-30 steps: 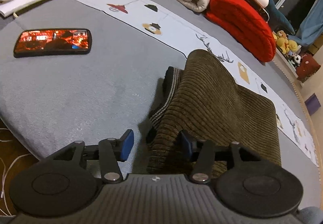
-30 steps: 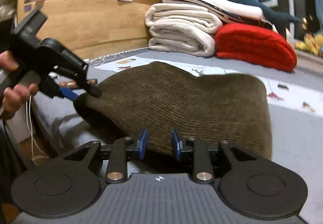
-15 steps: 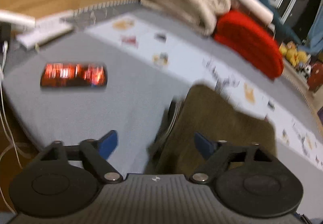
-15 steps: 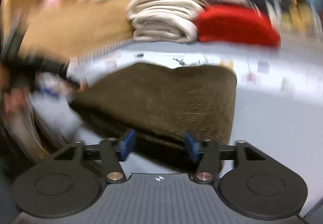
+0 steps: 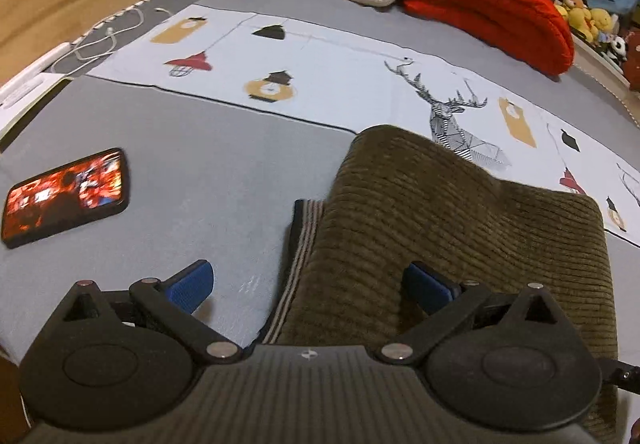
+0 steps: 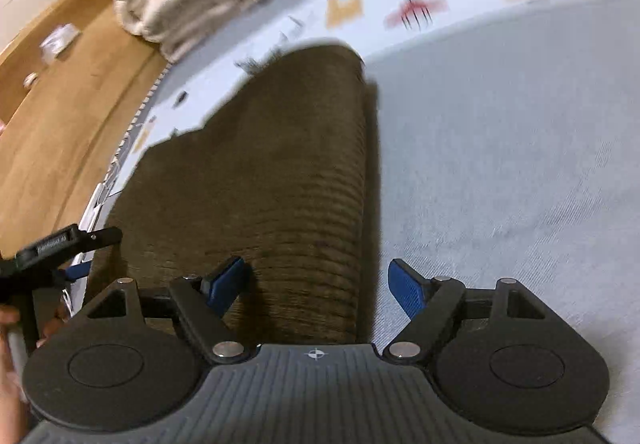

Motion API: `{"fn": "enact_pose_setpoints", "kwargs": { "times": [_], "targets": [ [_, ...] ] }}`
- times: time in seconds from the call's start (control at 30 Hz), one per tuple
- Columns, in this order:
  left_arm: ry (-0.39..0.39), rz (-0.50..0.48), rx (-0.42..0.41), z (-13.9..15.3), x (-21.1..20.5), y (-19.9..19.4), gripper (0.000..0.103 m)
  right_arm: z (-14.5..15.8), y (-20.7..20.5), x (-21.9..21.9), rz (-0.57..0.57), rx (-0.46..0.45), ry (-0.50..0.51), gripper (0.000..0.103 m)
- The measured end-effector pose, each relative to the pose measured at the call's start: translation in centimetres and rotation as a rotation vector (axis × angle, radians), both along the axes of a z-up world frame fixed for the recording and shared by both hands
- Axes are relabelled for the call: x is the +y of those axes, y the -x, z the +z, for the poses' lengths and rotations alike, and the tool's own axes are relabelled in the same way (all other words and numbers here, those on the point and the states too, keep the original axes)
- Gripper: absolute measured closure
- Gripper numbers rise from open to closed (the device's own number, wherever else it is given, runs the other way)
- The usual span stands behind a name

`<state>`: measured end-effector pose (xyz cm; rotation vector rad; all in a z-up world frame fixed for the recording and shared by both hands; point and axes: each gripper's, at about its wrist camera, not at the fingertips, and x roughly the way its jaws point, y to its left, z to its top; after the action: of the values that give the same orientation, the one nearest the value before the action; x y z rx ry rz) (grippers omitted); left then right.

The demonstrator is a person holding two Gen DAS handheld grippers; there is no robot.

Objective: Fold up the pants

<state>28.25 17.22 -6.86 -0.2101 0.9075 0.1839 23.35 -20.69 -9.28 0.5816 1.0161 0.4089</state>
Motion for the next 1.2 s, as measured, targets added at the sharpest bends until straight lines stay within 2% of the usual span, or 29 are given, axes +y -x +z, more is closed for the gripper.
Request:
{"fn": "enact_pose_setpoints", "kwargs": {
  "times": [0.17, 0.43, 0.6, 0.97, 1.1, 1.13, 1.17, 1.2],
  "targets": [
    [0.022, -0.019, 0.01, -0.3, -0.3, -0.9, 0.0, 0.0, 0.3, 0.9, 0.05, -0.045, 0.033, 0.014],
    [0.059, -0.026, 0.034, -0.7, 0.0, -1.8, 0.0, 0.4, -0.8, 2.2, 0.081, -0.059, 0.05, 0.006],
    [0.11, -0.003, 0.052, -1.1, 0.4, -2.1, 0.0, 0.3, -2.8, 3.9, 0.128, -0.081, 0.07, 0.006],
    [0.117, -0.004, 0.061, -1.4, 0.1, -2.6, 0.0, 0.5, -2.7, 3.9, 0.133, -0.078, 0.071, 0.007],
    [0.142, 0.003, 0.073, -1.7, 0.3, -2.7, 0.0, 0.6, -2.7, 3.8, 0.122, -0.057, 0.066, 0.007],
    [0.153, 0.004, 0.079, -1.8, 0.4, -2.7, 0.0, 0.6, -2.6, 3.9, 0.114, -0.056, 0.073, 0.009],
    [0.16, -0.005, 0.082, -1.8, 0.4, -2.8, 0.002, 0.7, -2.4, 3.9, 0.095, -0.059, 0.088, 0.021],
    [0.168, -0.024, 0.077, -1.7, 0.2, -2.9, 0.013, 0.8, -2.3, 3.9, 0.1, -0.069, 0.085, 0.032]
  ]
}}
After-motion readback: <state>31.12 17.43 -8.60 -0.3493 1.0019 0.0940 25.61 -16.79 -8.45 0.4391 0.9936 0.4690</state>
